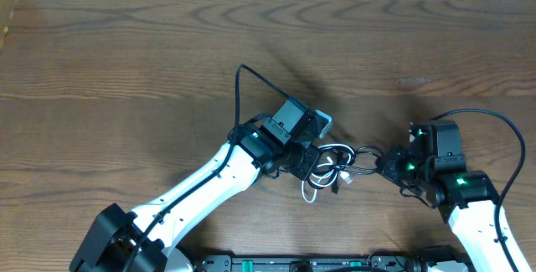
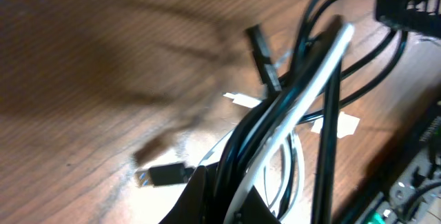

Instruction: Untangle cables

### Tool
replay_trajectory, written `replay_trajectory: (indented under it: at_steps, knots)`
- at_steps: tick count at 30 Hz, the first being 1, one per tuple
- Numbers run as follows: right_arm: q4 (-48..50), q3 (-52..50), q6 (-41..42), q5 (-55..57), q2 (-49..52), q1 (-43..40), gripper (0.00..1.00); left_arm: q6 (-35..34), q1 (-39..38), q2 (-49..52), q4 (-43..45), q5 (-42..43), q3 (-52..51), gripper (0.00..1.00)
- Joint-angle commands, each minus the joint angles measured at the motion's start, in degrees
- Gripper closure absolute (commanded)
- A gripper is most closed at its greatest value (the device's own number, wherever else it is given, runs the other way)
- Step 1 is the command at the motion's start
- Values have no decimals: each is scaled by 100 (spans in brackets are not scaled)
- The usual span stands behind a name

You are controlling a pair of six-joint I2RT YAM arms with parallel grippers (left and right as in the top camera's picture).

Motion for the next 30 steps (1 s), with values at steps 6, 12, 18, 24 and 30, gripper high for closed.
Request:
replay_trajectory:
  at_steps: [6,12,18,24,30]
  knots:
    - [-789,28,-192,2898,-24,-61,99,33,275,-339,-68,-835,22,93]
    - [-903,28,-188,3285,-24,-284,99,9,911,-1003,-66,-772,22,92]
    - [131,28,-758,907,-22,-348,91,-9,1180,-1410,173,859,22,93]
    - [1506,28,-1473,-2330,-24,-343,63,-9,1080,-1370,761,2756,22,92]
    - [2151,28,-1644,-3832,-24,-343,54,-63,1080,-1370,1202,3497,20,92]
